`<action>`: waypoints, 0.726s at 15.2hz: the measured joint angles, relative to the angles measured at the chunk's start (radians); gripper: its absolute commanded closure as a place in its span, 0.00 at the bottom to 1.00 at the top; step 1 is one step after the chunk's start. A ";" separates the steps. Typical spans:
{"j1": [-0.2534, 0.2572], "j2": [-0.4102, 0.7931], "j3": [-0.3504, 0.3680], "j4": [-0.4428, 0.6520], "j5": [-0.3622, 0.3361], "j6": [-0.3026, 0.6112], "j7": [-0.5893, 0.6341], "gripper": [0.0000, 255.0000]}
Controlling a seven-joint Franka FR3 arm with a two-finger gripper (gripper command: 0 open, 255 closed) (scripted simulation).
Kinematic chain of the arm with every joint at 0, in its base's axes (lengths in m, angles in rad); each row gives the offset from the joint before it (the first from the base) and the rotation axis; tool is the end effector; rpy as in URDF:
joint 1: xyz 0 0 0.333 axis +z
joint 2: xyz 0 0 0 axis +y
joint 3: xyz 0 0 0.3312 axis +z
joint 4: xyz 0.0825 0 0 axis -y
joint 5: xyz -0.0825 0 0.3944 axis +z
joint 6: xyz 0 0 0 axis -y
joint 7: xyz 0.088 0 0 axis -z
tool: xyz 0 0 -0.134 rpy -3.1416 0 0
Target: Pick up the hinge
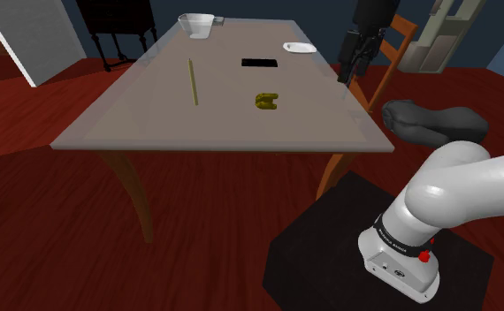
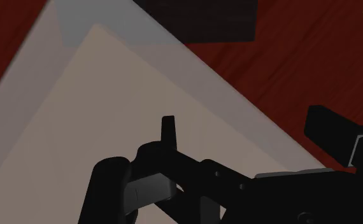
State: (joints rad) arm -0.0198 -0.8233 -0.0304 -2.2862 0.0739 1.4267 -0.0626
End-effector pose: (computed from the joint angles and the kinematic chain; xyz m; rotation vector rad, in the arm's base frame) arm 0.2795 -0.0067 0.6066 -3.0435 -0.0484 0.0477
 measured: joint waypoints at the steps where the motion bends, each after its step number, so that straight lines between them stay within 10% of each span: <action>1: 0.000 0.000 0.000 0.000 0.000 0.000 0.000 0.00; 11: 0.080 0.280 -0.055 0.038 -0.094 0.252 -0.291 0.00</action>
State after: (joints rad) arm 0.0598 -0.5437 -0.0851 -2.2483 -0.0199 1.6791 -0.3533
